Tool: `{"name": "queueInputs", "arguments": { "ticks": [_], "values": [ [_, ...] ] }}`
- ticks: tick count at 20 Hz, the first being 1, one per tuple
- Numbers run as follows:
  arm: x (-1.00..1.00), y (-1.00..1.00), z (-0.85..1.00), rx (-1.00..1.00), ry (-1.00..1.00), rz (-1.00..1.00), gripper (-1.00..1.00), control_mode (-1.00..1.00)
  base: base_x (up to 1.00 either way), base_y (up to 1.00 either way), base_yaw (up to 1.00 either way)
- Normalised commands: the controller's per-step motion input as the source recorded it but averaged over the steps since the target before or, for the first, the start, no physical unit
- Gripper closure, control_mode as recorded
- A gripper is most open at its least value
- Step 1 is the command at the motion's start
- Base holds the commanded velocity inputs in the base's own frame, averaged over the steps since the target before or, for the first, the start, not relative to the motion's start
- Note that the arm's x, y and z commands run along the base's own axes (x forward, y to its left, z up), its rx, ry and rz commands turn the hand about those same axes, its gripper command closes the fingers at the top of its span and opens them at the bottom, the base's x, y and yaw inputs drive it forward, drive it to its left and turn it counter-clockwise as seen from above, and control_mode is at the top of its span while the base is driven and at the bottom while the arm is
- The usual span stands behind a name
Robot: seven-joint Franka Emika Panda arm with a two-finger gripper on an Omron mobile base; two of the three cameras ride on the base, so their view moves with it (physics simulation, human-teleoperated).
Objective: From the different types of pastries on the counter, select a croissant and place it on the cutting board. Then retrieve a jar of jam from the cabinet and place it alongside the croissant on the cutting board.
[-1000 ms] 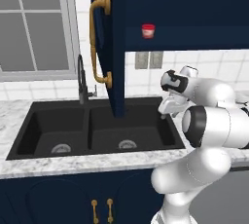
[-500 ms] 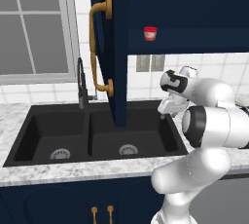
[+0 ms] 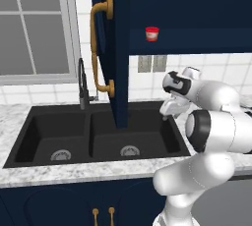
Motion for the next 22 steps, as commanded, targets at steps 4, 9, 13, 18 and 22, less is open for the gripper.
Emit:
{"name": "queueInputs", "arguments": {
  "ticks": [4, 9, 13, 18, 22],
  "values": [
    [-0.06, 0.01, 0.46, 0.0, -0.06, 0.02, -1.0, -1.0, 0.0, 0.0, 0.0],
    [0.0, 0.32, 1.0, -0.05, -0.11, 0.11, -1.0, -1.0, 0.0, 0.0, 0.0],
    [0.0, 0.24, 0.98, -0.08, -0.08, 0.14, -1.0, -1.0, 0.0, 0.0, 0.0],
    [0.02, 0.17, 0.85, -0.02, -0.03, 0.07, -1.0, -1.0, 0.0, 0.0, 0.0],
    [0.08, 0.23, 0.88, 0.0, 0.0, 0.0, -1.0, -1.0, 0.0, 0.0, 0.0]
  ]
}}
